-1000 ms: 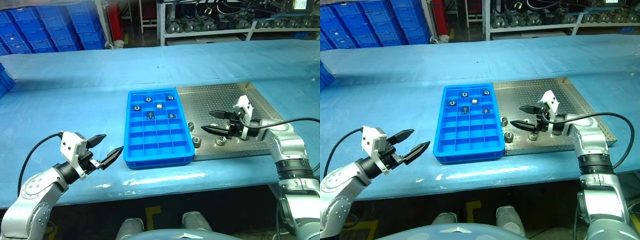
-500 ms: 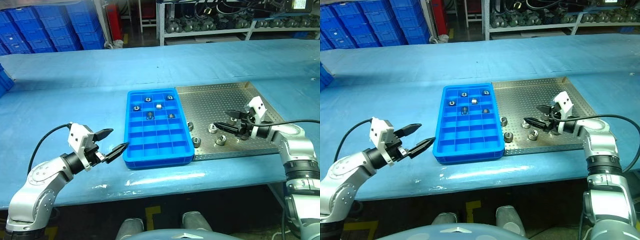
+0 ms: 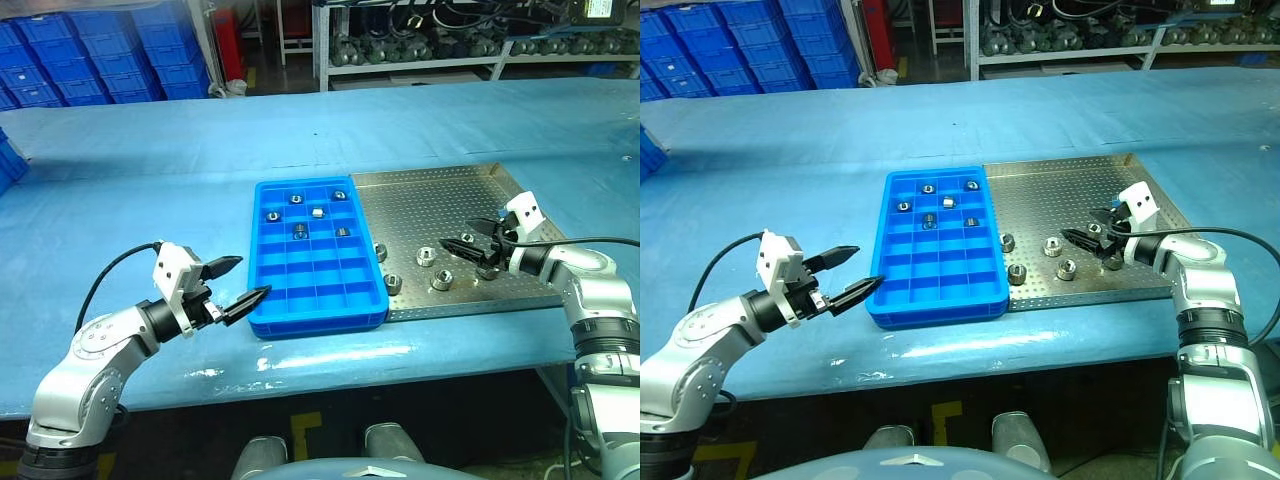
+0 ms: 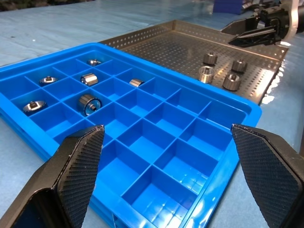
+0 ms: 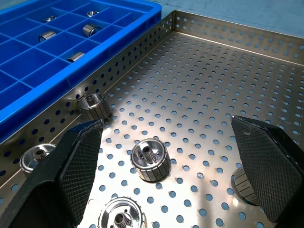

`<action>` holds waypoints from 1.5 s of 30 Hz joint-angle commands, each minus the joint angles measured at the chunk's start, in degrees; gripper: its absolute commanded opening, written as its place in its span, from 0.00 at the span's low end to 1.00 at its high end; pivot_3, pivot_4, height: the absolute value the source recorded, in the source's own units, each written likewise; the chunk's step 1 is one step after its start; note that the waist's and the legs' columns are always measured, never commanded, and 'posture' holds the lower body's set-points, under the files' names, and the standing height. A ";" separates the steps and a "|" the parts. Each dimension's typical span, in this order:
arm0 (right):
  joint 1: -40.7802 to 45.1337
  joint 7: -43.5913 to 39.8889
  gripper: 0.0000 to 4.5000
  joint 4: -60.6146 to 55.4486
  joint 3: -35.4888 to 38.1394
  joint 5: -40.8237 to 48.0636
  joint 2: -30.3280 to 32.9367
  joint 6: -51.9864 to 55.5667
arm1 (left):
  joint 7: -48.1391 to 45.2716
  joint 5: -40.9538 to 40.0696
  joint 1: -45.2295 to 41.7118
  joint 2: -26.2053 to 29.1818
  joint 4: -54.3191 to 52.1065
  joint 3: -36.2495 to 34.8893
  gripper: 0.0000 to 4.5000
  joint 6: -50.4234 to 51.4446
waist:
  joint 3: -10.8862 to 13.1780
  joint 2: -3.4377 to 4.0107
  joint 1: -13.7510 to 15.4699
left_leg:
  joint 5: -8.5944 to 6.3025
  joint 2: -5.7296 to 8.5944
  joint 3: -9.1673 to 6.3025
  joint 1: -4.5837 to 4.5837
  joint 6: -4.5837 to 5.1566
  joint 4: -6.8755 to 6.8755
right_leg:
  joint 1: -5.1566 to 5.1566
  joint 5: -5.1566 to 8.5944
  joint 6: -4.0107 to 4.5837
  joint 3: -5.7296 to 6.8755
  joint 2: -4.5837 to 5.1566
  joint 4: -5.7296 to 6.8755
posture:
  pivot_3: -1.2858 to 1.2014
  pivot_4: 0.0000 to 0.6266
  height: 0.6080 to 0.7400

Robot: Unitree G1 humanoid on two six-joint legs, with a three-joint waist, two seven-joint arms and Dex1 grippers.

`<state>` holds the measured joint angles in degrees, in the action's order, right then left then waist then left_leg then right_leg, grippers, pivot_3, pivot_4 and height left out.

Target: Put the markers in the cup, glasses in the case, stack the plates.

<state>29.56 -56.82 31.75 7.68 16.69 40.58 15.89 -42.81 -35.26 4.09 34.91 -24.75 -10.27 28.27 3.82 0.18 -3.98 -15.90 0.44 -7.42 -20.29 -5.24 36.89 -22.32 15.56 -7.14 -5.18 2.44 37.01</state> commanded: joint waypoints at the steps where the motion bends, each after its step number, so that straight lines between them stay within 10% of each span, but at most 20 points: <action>1: -0.10 -1.92 0.99 -5.32 2.27 3.21 0.50 1.12 | -0.38 0.55 -0.30 0.24 -0.46 -0.57 1.00 -1.37 | 0.00 0.00 0.03 | 0.00 0.00 0.00 0.00 0.00 0.00 | 0.00 0.00 0.00 0.00 0.00 0.00 | 0.52 0.00 1.00; 45: -2.93 0.50 0.99 -8.82 4.15 5.07 -0.14 1.08 | -3.48 1.86 -4.03 0.56 3.73 -0.43 1.00 -2.05 | 0.01 -0.02 0.04 | 0.00 0.00 0.01 -0.01 0.00 0.01 | 0.00 0.00 0.00 0.00 0.00 0.00 | 0.52 0.00 1.00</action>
<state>25.67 -56.27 24.42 10.04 20.76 40.41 18.19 -46.12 -33.62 1.44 34.96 -20.30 -10.20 27.25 3.83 0.16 -3.95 -15.90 0.44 -7.41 -20.29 -5.24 36.89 -22.32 15.56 -7.15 -5.18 2.44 37.01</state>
